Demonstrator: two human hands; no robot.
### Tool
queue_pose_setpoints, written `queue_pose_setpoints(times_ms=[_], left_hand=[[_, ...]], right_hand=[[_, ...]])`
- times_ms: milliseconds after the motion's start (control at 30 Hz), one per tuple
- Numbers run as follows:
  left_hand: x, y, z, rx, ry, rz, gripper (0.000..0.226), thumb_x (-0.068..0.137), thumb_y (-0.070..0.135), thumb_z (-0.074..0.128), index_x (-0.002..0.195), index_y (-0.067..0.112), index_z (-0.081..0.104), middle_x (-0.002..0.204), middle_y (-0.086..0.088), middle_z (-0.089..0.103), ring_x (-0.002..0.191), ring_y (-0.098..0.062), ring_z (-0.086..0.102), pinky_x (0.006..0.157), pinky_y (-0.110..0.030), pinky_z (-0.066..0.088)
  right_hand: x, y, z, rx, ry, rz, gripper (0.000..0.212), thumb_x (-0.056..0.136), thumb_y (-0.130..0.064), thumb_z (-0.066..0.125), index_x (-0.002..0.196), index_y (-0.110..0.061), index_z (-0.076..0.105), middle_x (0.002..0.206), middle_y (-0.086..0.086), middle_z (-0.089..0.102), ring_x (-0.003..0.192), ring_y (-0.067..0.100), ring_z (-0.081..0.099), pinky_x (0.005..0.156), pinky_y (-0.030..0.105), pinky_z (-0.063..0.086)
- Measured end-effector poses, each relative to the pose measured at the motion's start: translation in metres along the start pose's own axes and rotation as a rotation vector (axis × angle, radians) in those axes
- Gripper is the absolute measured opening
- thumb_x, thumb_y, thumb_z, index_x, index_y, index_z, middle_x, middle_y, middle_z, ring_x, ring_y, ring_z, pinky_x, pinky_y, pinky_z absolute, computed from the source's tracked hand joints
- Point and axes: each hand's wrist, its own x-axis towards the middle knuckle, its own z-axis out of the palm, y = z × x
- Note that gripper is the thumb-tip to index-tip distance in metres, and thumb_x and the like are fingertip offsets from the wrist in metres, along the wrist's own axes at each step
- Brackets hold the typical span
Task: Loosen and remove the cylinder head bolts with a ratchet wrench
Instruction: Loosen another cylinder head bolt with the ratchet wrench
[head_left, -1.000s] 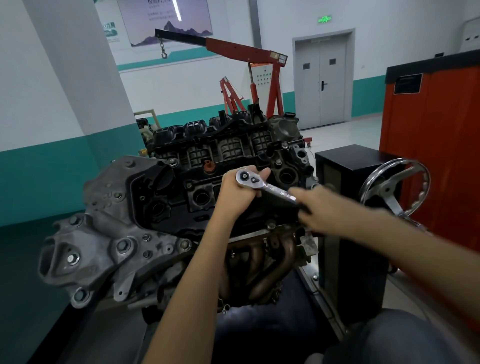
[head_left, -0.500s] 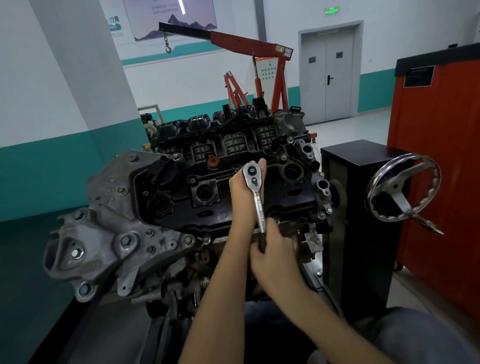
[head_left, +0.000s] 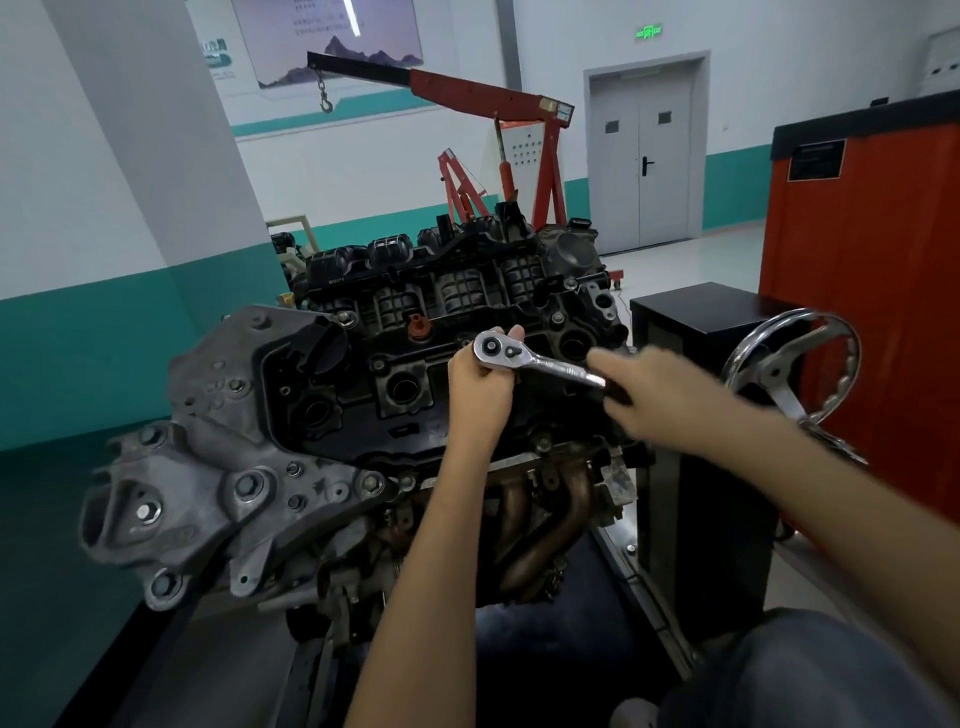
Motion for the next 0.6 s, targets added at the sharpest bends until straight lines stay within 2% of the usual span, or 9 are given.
queue_pose_setpoints(times_ms=[67,133,233,300,400,467,533,600], left_hand=[[-0.003,0.003,0.008,0.012,0.038,0.005,0.048,0.096,0.013,0.058,0.057,0.020,0.032,0.049,0.017,0.032,0.053,-0.003,0.030,0.057,-0.016,0.032],[-0.002,0.006,0.013,-0.006,0.098,-0.015,0.053,0.096,0.009,0.058,0.056,0.023,0.027,0.046,0.017,0.028,0.054,-0.004,0.025,0.059,-0.021,0.029],[0.001,0.006,0.011,0.045,0.117,-0.036,0.053,0.096,0.012,0.058,0.057,0.025,0.025,0.046,0.013,0.025,0.055,-0.008,0.021,0.062,-0.030,0.026],[0.003,0.005,0.005,0.098,0.061,-0.037,0.057,0.096,0.015,0.059,0.054,0.033,0.026,0.047,0.013,0.024,0.054,-0.007,0.020,0.061,-0.031,0.024],[0.007,0.001,-0.004,0.115,-0.052,-0.048,0.057,0.094,0.020,0.062,0.047,0.034,0.034,0.050,0.015,0.030,0.059,-0.008,0.029,0.063,-0.027,0.030],[0.009,0.002,-0.005,0.137,-0.135,-0.016,0.051,0.093,0.020,0.063,0.047,0.029,0.043,0.049,0.017,0.037,0.056,-0.004,0.034,0.064,-0.025,0.032],[0.011,0.004,-0.004,0.194,-0.167,0.008,0.041,0.093,0.014,0.061,0.054,0.026,0.058,0.050,0.018,0.049,0.056,0.003,0.044,0.065,-0.023,0.037],[0.012,0.006,-0.005,0.200,-0.126,0.018,0.046,0.092,0.010,0.059,0.055,0.036,0.064,0.053,0.018,0.055,0.059,0.001,0.049,0.063,-0.018,0.040]], right_hand=[[-0.028,-0.031,0.033,0.331,0.079,0.144,0.026,0.085,-0.014,0.057,0.083,-0.026,0.035,0.061,-0.002,0.049,0.049,0.015,0.049,0.045,0.021,0.033],[-0.040,-0.074,0.060,0.610,0.176,0.258,0.026,0.085,-0.010,0.057,0.081,-0.025,0.036,0.057,-0.001,0.048,0.048,0.015,0.048,0.044,0.018,0.033],[-0.031,-0.125,0.087,0.833,0.239,0.356,0.020,0.086,-0.007,0.053,0.100,-0.019,0.046,0.065,-0.001,0.051,0.055,0.005,0.050,0.046,0.009,0.035],[-0.028,-0.127,0.088,0.851,0.217,0.365,0.023,0.086,-0.007,0.052,0.106,-0.017,0.047,0.066,-0.002,0.049,0.054,0.004,0.048,0.046,0.007,0.036],[-0.034,-0.083,0.066,0.678,0.070,0.271,0.025,0.084,-0.008,0.053,0.107,-0.019,0.049,0.065,0.000,0.050,0.049,0.008,0.047,0.042,0.011,0.034],[-0.030,-0.036,0.037,0.514,-0.033,0.159,0.029,0.085,-0.007,0.054,0.109,-0.024,0.052,0.069,0.000,0.054,0.050,0.010,0.052,0.045,0.016,0.040],[-0.006,0.005,0.001,0.184,-0.119,0.033,0.027,0.087,-0.011,0.055,0.110,-0.024,0.051,0.070,-0.003,0.055,0.052,0.007,0.052,0.047,0.020,0.041],[0.023,0.022,-0.030,-0.164,-0.131,-0.091,0.025,0.089,-0.017,0.055,0.113,-0.021,0.049,0.067,-0.008,0.049,0.055,0.006,0.049,0.050,0.020,0.037]])
